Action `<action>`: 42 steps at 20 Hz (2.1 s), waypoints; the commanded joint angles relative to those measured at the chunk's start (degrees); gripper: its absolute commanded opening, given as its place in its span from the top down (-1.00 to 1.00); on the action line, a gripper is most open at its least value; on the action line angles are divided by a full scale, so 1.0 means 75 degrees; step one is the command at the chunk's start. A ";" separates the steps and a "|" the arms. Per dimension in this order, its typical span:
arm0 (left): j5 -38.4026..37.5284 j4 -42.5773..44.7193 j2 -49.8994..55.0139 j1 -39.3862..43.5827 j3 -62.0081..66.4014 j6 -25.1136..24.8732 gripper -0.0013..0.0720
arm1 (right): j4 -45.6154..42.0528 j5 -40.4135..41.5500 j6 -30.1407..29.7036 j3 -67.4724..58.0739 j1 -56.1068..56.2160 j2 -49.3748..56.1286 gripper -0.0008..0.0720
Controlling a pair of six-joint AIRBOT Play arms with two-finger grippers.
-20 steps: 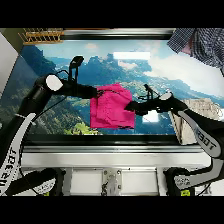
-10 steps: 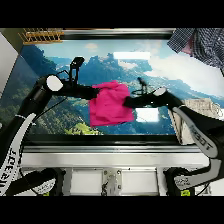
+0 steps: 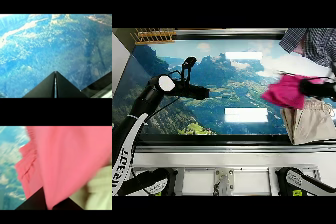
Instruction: Fold the clothes and pants, and hang the long-sleeved shirts on hangers.
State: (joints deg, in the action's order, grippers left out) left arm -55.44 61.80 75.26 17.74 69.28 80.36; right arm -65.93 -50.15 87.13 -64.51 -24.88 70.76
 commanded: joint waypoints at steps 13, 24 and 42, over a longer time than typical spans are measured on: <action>-0.0006 0.0003 0.0003 0.0003 -0.0015 -0.0003 0.95 | -0.2739 -0.2052 0.2186 0.2232 -0.1378 -0.2748 0.93; -0.0009 0.0006 0.0006 0.0003 -0.0015 -0.0006 0.95 | -0.4132 -0.2906 0.2145 0.3369 -0.1384 -0.3806 -0.75; 0.0003 0.0000 0.0003 -0.0006 -0.0015 0.0000 0.95 | -0.0431 -0.1128 -0.0420 0.2978 0.3343 -0.3955 0.93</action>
State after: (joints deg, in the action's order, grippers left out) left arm -55.46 61.82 75.26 17.74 69.19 80.36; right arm -70.30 -58.87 84.33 -42.13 -2.28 40.34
